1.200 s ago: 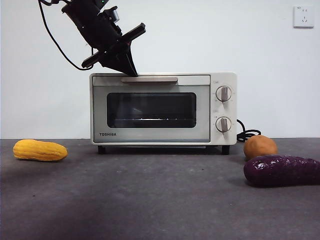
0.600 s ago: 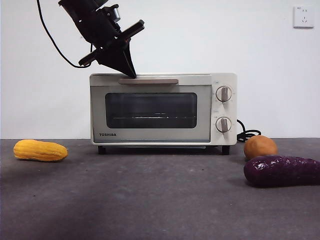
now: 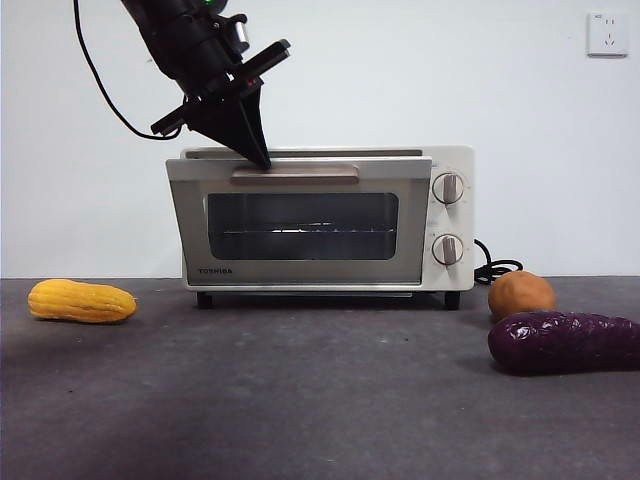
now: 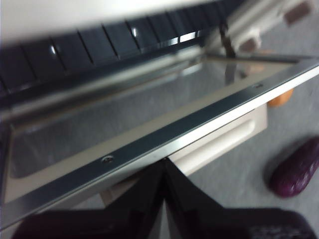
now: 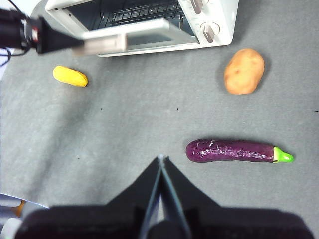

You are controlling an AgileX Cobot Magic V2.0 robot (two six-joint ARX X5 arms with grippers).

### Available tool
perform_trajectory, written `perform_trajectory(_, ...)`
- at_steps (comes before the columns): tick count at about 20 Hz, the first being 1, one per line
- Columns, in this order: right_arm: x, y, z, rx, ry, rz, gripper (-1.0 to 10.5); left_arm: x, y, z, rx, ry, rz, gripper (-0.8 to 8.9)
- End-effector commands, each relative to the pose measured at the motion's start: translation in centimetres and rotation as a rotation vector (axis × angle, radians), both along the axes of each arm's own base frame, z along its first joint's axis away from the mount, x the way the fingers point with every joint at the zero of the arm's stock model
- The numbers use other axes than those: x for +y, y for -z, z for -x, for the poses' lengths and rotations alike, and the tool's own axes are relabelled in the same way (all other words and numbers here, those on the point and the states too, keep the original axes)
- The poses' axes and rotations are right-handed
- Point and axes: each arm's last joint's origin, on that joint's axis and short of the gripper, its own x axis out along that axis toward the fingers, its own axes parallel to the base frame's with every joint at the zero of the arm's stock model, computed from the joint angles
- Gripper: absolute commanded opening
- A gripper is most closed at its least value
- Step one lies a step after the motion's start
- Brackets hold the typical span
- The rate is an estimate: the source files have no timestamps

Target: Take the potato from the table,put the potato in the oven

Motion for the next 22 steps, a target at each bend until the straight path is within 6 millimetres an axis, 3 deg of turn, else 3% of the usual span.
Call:
perform_trajectory(1,0.0,-0.2,0.0,-0.012,-0.004,0.001,0.0,-0.6,3.5,-0.5,0.052,0.006,-0.150,-0.06)
perform_trajectory(6,0.0,-0.2,0.0,-0.012,-0.005,0.001,0.0,-2.1,3.7,0.5,0.039,0.029,-0.270,-0.07)
perform_trajectory(11,0.0,-0.2,0.1,-0.010,-0.005,0.000,0.0,-3.3,3.8,1.1,0.038,0.049,-0.282,-0.06)
perform_trajectory(22,0.0,-0.2,0.1,-0.012,-0.008,0.003,0.0,-3.5,4.7,1.8,0.125,0.064,-0.319,-0.07)
